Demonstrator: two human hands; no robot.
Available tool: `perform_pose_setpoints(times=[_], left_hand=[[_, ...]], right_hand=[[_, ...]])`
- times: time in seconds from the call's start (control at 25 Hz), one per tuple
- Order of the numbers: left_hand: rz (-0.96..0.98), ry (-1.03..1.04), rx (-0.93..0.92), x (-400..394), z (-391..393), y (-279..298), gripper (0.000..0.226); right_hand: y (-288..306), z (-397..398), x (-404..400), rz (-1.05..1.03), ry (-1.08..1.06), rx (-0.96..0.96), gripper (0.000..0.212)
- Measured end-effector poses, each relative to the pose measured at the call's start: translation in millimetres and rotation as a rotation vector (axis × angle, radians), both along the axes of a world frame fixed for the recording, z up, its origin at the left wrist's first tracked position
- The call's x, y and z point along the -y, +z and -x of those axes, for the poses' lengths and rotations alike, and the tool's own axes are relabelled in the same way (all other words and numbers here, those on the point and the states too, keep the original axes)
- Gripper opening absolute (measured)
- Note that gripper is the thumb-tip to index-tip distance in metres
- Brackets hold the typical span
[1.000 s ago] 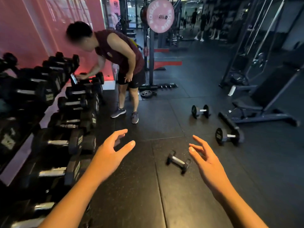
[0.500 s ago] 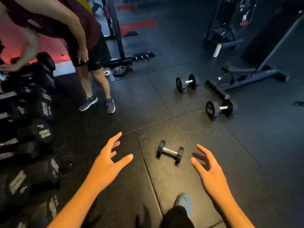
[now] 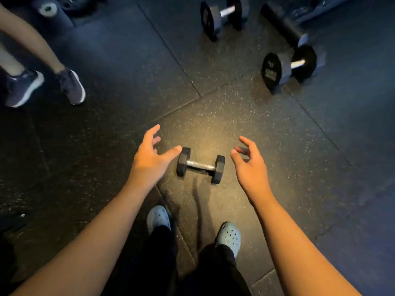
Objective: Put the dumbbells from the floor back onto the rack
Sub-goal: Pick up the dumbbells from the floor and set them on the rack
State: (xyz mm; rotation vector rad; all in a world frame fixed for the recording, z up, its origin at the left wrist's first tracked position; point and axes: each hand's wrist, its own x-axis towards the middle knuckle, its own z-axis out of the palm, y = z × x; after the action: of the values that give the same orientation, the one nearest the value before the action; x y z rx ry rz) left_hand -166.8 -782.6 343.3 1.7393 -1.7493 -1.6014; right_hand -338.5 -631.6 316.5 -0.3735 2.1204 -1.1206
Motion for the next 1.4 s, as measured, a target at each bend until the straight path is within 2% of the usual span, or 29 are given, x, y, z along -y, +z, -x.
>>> perform_pose_setpoints(times=[0.2,0.36,0.52,0.64,0.72,0.8,0.92,1.12,1.24,1.4], left_hand=[[0.007,-0.102,0.116,43.1,38.1,-156.9,0.076],[0.003,-0.189,0.257,60.7,52.5,-271.7,0.084],[-0.036,-0.228,0.369,67.0,60.3,-343.1,0.091],[-0.011,-0.262,0.451,69.6,64.2,-377.2,0.092],[0.008,-0.254,0.477,69.7,67.7,-391.9,0.086],[0.039,-0.242,0.509,66.9,71.2,-401.0,0.073],[0.121,-0.234,0.545,60.0,70.3,-402.3,0.056],[0.174,-0.127,0.457,33.8,42.4,-350.2,0.043],[0.200,-0.040,0.363,23.4,29.3,-268.3,0.040],[0.241,0.052,0.261,15.3,9.9,-123.6,0.046]], right_hand=[[-155.7,18.5,30.3,-0.106,-0.012,-0.033,0.045],[-269.6,17.0,46.8,-0.204,-0.002,-0.038,0.048],[-327.8,3.6,61.0,-0.316,0.032,-0.013,0.072],[-354.1,2.0,64.2,-0.373,-0.057,-0.019,0.089],[-367.3,9.5,64.8,-0.422,-0.131,0.003,0.082],[-376.2,16.6,68.6,-0.448,-0.176,0.018,0.065],[-377.5,15.2,70.1,-0.416,-0.194,0.025,0.053],[-324.7,-3.0,50.7,-0.302,-0.165,-0.078,0.056],[-238.7,-12.6,45.1,-0.190,-0.171,-0.108,0.061],[-93.4,-23.8,42.2,-0.045,-0.124,-0.166,0.063]])
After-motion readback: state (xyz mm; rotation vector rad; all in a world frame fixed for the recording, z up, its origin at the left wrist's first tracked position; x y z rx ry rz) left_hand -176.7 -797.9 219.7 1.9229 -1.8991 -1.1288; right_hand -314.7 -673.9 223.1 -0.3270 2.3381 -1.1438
